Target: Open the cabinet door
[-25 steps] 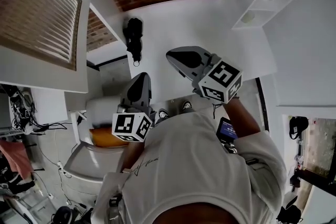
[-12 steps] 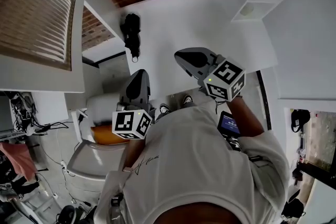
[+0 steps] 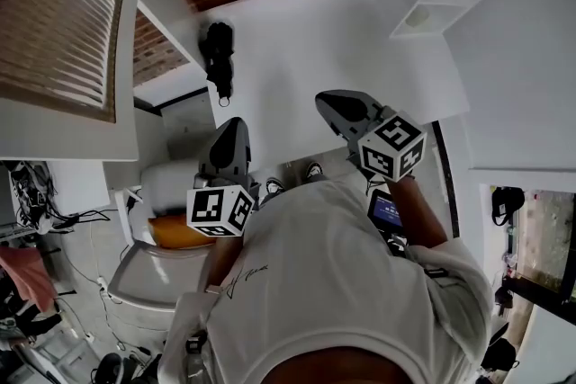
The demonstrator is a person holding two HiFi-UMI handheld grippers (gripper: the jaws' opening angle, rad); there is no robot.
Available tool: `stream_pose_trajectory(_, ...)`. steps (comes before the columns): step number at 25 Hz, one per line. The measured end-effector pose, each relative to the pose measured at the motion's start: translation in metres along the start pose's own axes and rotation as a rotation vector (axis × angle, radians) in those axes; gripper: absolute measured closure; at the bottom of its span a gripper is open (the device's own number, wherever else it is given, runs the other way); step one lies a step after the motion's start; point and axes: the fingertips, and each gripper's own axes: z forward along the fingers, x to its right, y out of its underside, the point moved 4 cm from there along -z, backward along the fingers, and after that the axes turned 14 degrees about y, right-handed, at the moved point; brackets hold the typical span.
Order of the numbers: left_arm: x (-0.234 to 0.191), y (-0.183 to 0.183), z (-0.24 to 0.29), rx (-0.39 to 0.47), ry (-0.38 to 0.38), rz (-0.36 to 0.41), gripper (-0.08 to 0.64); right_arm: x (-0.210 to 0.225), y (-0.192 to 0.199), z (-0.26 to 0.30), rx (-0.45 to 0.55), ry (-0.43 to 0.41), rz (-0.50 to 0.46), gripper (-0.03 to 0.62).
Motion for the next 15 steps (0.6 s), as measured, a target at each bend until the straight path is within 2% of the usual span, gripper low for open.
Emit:
stream_pose_trajectory(4,-0.001,0.001,0.000,-0.004,-0.004,-0.001,0.543,0.006,0.007,-0.004,-0.013,0.026,0.015,0.568)
stream_pose_trajectory(10,-0.005,0.002,-0.001,-0.004,-0.021,-0.002,0.541,0.011,0.005,-0.008,-0.015,0.009,0.040,0.568)
stream_pose_trajectory(15,-0.005,-0.002,0.001,0.005,-0.023,0.005,0.541,0.011,-0.005,-0.013,-0.005,-0.022,0.002,0.568)
